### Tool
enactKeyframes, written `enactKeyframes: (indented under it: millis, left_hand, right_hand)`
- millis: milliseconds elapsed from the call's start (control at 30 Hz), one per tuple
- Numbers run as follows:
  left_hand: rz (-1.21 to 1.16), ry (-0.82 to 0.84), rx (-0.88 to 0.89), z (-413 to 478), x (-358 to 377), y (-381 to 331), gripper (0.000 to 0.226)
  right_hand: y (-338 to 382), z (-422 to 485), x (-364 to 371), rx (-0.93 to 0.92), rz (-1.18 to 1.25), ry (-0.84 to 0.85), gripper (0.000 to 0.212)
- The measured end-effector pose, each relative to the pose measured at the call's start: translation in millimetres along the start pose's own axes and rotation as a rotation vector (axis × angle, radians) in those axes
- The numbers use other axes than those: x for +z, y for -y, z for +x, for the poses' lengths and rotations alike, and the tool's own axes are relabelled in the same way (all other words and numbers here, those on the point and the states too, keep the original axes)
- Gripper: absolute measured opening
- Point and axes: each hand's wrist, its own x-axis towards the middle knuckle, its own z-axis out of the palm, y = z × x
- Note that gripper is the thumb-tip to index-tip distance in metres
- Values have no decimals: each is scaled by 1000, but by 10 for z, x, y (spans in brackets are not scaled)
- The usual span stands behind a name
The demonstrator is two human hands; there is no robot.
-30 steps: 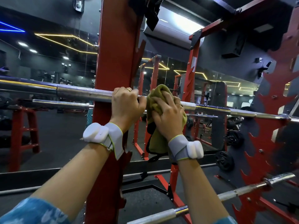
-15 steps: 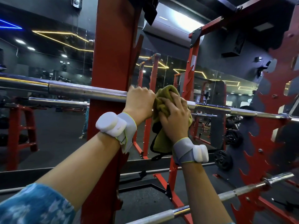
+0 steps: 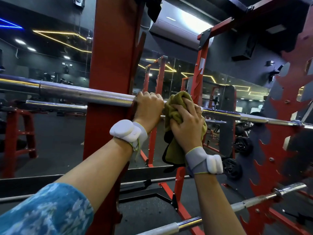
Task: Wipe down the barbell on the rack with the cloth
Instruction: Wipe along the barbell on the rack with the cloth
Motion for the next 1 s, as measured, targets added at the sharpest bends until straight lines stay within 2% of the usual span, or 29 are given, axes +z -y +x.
enactKeyframes:
  millis: [100, 200, 367, 467, 600, 700, 867, 933, 1000]
  left_hand:
    - [-9, -1, -1, 27, 29, 34, 21]
    - [-35, 21, -11, 46, 26, 18, 22]
    - [-55, 43, -24, 116, 7, 17, 21]
    - [-86, 79, -21, 156, -21, 22, 21]
    - [-119, 182, -36, 208, -77, 38, 30]
    - [-110, 175, -42, 201, -70, 29, 34]
    - [-88, 132, -48, 187, -44, 7, 27]
    - [-89, 133, -45, 173, -54, 5, 26]
    - [-97, 149, -46, 159, -66, 15, 26]
  right_hand:
    - [-131, 73, -38, 176, -10, -10, 32]
    - [-126, 173, -52, 304, -26, 2, 32]
    - [15, 5, 38, -14, -49, -1, 45]
    - [-38, -85, 52, -41, -4, -13, 49]
    - [-140, -29, 36, 183, 7, -51, 37]
    - [-102, 67, 51, 299, -17, -23, 37]
    - [-61, -92, 179, -27, -107, -17, 46]
    - [-136, -159, 180, -70, -124, -35, 47]
    - [-229, -168, 167, -37, -127, -48, 45]
